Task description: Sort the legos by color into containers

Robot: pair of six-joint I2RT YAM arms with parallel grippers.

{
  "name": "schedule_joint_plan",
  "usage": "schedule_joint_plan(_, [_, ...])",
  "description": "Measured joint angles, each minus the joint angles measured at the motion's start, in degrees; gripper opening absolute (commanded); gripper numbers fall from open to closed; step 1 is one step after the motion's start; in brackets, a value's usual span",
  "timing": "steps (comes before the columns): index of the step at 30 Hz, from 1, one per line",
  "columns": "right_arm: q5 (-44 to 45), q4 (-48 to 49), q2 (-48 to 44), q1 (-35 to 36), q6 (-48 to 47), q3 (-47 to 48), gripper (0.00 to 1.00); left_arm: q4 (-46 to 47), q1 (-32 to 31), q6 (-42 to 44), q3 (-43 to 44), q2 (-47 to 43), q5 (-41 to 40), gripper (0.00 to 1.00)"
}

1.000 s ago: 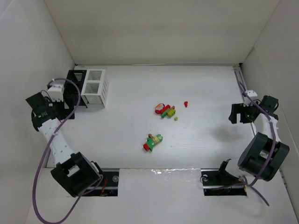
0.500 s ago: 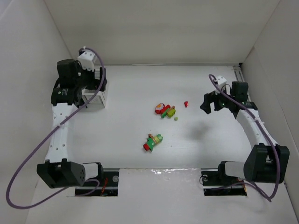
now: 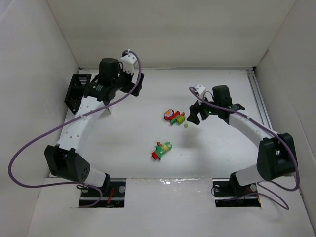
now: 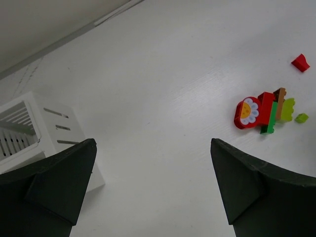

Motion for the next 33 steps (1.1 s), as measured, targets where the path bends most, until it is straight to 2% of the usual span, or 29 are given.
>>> schedule_joint_plan(3, [0.26,0.17,5.01,3.06,-0.98,1.51,0.82,1.62,0.33,-0.37,-0.37,0.02,-1.38,1.0])
schedule_joint_plan(9, [1.4,-1.86,17.38,6.73,-2.84,10.99,0.82,2.25,1.03,-0.76,-0.39,0.04,-2.84,1.0])
schedule_joint_plan(14, [3.89,-3.23,21.9,8.35,-3.34,14.84,0.82,3.98,1.07,-0.5,-1.95,0.0,-4.74,1.0])
schedule_joint_plan(21, [8.24,-3.87,21.99,10.73,-2.01,14.64,0.82,4.5,2.56,-0.09,-4.09,-0.24,-5.42,1.0])
schedule_joint_plan(28, [13.97,-3.91,14.73,11.72,1.68,7.65,0.85,4.63,3.39,-0.15,-4.72,-0.26,-5.7,1.0])
schedule_joint_plan(33, [17.11,-2.73,13.9,11.72,3.65,6.23,0.85,5.03,3.34,-0.2,-4.72,-0.26,-5.7,1.0])
